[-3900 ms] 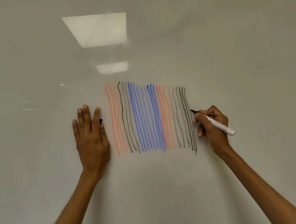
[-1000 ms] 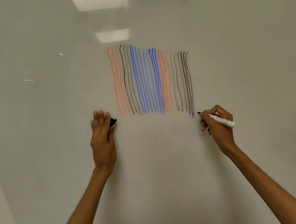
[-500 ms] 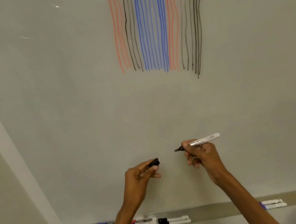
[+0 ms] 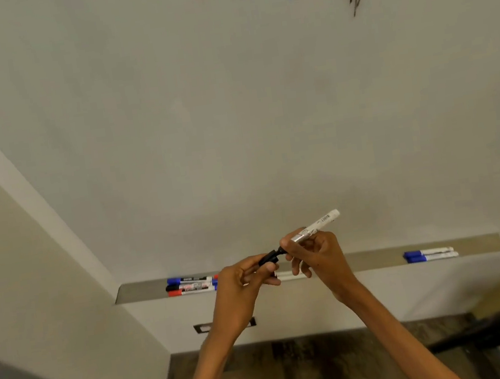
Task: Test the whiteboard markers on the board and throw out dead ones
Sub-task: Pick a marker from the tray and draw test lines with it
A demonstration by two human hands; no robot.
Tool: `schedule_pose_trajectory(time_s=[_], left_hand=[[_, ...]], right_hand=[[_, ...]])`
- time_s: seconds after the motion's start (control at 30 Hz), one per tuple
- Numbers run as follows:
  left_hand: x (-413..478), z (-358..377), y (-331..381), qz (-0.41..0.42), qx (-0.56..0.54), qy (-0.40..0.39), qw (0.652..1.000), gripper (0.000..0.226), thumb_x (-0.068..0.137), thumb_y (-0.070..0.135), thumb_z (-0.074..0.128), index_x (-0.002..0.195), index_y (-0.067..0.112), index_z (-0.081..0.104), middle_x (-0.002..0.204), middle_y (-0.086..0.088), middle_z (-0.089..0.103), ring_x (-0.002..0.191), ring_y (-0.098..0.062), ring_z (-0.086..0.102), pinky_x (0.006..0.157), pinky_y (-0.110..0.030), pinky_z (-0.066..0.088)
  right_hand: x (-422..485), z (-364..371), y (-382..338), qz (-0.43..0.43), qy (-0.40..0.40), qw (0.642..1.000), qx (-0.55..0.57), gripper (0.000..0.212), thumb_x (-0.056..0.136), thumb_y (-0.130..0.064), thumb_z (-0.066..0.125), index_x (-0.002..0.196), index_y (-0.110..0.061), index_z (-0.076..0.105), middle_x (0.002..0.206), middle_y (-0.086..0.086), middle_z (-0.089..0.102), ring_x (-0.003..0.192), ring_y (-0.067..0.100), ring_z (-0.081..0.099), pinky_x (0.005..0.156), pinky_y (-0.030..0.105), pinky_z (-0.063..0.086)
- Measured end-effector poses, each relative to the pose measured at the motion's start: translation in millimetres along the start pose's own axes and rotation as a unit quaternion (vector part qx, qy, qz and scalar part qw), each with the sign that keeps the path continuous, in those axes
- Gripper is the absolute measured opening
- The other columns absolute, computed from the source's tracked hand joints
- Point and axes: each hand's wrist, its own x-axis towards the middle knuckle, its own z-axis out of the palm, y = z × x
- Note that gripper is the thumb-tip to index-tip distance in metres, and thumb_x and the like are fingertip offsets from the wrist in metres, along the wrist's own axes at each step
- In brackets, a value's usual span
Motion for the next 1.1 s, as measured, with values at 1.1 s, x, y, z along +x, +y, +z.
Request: schedule_pose_trajectory(time_s=[1.1], left_hand=[[-166, -94, -134, -0.167, 0.072, 0.25, 0.951, 0.017, 0.094, 0.016, 0.067, 0.109, 0.01, 0.073, 0.099, -0.001, 0.075, 0.066, -0.019, 0.073, 0.073, -0.035, 0.06]], right_hand=[[-65, 155, 132, 0.332, -0.175, 0.927, 0.015, 0.017, 0.087, -0.022, 0.072, 0.098, -0.009, 0.073, 0.083, 0.002, 0.075, 0.066, 0.011, 0.065, 0.056, 0.021, 0.047]])
